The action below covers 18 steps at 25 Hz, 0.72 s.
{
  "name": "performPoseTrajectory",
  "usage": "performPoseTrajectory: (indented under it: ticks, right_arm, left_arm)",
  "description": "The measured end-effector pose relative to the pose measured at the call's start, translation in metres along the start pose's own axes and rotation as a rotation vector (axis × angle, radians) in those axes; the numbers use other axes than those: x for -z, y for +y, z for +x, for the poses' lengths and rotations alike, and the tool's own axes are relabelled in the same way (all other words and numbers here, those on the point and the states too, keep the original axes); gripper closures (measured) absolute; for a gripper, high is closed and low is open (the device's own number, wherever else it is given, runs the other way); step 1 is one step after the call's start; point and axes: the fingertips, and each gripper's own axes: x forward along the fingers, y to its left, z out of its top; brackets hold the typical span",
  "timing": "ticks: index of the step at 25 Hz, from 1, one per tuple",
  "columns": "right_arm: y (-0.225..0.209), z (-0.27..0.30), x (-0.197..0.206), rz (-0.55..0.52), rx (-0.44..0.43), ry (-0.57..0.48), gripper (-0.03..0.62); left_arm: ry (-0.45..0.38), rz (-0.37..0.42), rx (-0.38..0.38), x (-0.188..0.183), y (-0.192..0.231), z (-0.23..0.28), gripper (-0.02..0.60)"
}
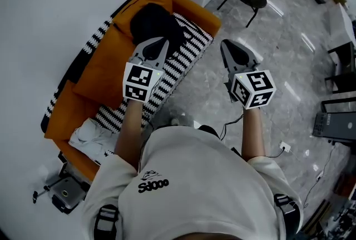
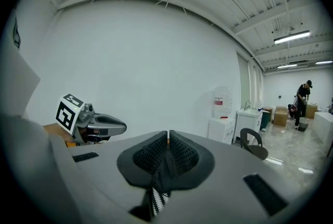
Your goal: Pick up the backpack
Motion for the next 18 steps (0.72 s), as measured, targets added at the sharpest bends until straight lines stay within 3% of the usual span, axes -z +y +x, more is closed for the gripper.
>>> performPoseTrajectory:
  ticks: [10, 18]
  right_arm:
    - [-0.008, 0.033, 0.002, -0.026, -0.045, 0.018, 0.556]
    - [-0.066, 0.109, 0.002, -0.019, -0.119, 0.013, 0.556]
  left_arm:
    - [0.056, -0.083, -0.021, 0.025, 0.028, 0.027, 0.557]
    - [0.119, -0.207, -0.093, 0.073, 0.08, 0.108, 0.557]
